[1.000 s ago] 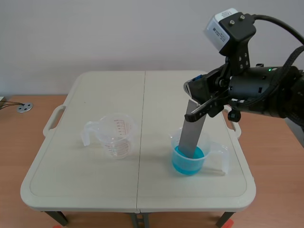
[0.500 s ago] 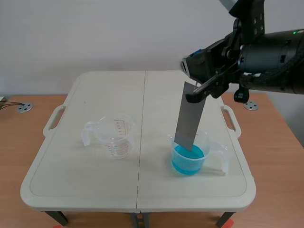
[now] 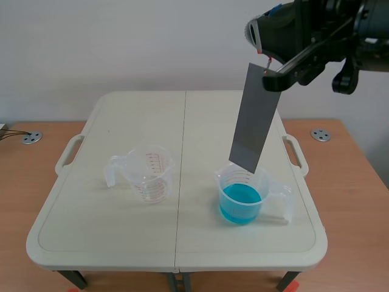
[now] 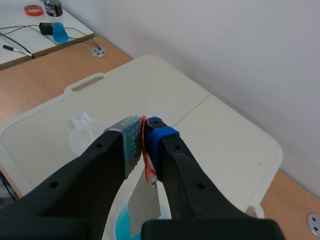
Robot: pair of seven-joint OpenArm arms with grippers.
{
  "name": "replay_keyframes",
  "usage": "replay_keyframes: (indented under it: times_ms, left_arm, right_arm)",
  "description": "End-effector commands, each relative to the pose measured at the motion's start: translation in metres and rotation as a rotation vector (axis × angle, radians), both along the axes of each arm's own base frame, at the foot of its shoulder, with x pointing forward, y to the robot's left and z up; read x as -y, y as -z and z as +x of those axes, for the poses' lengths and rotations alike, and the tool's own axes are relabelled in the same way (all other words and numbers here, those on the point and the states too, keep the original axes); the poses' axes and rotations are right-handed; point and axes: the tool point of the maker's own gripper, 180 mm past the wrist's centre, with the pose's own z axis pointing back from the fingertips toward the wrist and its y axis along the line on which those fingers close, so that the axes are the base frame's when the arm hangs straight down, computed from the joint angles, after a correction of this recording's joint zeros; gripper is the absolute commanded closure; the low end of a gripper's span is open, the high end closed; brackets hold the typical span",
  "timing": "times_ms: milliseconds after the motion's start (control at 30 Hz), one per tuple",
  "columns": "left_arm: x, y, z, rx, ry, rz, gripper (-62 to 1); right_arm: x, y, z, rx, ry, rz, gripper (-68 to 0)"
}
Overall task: Hold the metal plate by the orange handle, dip it into the blue solution, take it out and point at it, then put the plate back in the beaker on the left.
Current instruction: 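Raise the plate and point at it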
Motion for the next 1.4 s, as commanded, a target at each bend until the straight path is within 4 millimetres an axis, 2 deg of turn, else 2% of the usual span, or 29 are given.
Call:
replay_keyframes:
  times_ms: [0, 200, 333, 933, 1033, 1367]
  left_arm:
    - [0.006, -0.007, 0.006, 0.028, 0.012, -0.027, -2.7]
    - [0.013, -0.016, 0.018, 0.061, 0.064, -0.051, -2.7]
    - [0.024, -0.03, 0.035, 0.113, 0.114, -0.098, -2.7]
    - [0.122, -0.075, 0.118, 0.293, 0.382, -0.217, -2.7]
    - [0.131, -0.075, 0.133, 0.285, 0.384, -0.235, -2.7]
    - [0.156, -0.048, 0.184, 0.233, 0.343, -0.25, -2.7]
  right_arm:
    - [0.0, -0.011, -0.001, 0.044, -0.004, 0.006, -1.1]
    - [0.007, -0.015, 0.0, 0.058, 0.02, 0.001, -1.1]
    - [0.01, -0.016, 0.001, 0.059, 0.029, 0.001, -1.1]
    - [0.01, -0.016, 0.001, 0.059, 0.029, 0.0, -1.1]
    - [0.01, -0.016, 0.001, 0.059, 0.029, 0.0, -1.1]
    - [0.01, -0.016, 0.001, 0.059, 0.029, 0.0, -1.1]
